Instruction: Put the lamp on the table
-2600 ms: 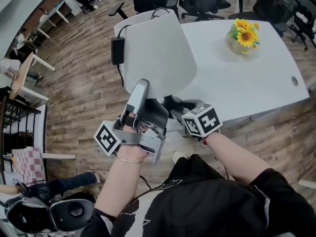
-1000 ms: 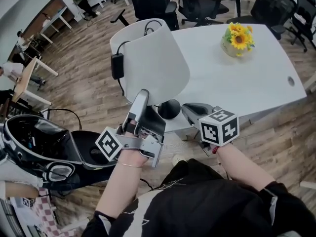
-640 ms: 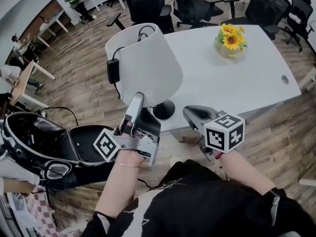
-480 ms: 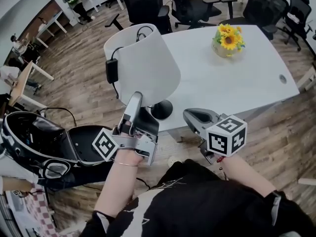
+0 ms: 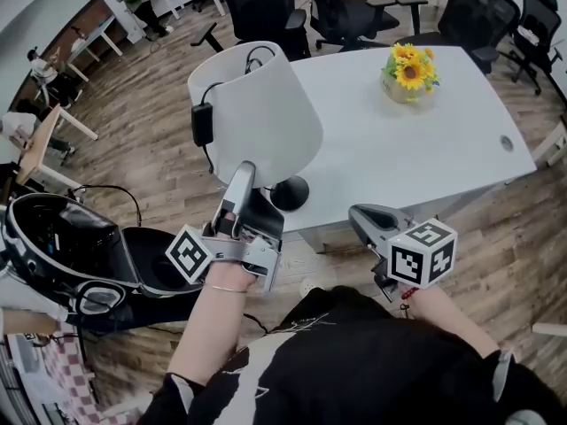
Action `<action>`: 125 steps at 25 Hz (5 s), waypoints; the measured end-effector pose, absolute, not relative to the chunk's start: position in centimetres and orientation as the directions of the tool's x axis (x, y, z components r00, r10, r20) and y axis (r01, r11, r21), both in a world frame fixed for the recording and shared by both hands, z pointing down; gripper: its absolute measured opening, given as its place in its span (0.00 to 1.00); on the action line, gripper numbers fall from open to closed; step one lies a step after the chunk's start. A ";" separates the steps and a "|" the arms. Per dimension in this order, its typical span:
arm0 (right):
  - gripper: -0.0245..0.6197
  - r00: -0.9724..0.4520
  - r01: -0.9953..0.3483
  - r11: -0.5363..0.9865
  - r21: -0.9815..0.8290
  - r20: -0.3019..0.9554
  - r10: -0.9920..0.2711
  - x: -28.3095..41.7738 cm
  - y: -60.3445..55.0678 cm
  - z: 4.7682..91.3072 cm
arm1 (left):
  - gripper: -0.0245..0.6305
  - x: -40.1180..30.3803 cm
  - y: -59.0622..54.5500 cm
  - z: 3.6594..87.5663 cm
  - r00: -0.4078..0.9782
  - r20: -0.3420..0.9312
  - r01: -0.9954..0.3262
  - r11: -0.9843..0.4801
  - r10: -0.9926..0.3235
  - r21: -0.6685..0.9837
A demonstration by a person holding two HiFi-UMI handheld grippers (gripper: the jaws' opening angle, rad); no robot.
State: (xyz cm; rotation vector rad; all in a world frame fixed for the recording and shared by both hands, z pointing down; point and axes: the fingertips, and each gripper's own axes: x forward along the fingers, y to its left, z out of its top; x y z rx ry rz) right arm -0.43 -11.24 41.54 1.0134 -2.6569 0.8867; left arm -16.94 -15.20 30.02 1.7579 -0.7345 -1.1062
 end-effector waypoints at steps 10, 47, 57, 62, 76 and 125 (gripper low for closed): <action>0.07 -0.762 -0.647 0.590 -0.483 0.377 -0.527 0.3 -11.2 42.8 | 0.22 -16.7 -15.6 30.3 0.424 -0.351 -0.036 -0.402 -0.835 0.915; 0.07 -0.769 -0.639 0.594 -0.488 0.394 -0.503 0.7 -9.2 44.3 | 0.24 -15.2 -13.4 32.0 0.441 -0.325 -0.047 -0.384 -0.837 0.922; 0.07 -0.774 -0.633 0.598 -0.491 0.394 -0.496 0.7 -9.0 44.4 | 0.25 -15.0 -13.2 32.4 0.434 -0.316 -0.048 -0.372 -0.844 0.927; 0.08 -0.778 -0.628 0.603 -0.491 0.394 -0.489 0.9 -8.7 44.3 | 0.26 -14.9 -13.0 32.4 0.424 -0.308 -0.049 -0.361 -0.852 0.931; 0.07 -0.765 -0.644 0.588 -0.489 0.405 -0.501 3.4 -7.7 44.7 | 0.29 -14.4 -12.5 32.3 0.419 -0.346 -0.045 -0.399 -0.840 0.916; 0.06 -0.675 -0.719 0.525 -0.454 0.277 -0.684 -8.1 6.2 37.6 | 0.06 -24.9 7.6 37.3 0.760 0.204 -0.642 -0.661 -0.618 0.388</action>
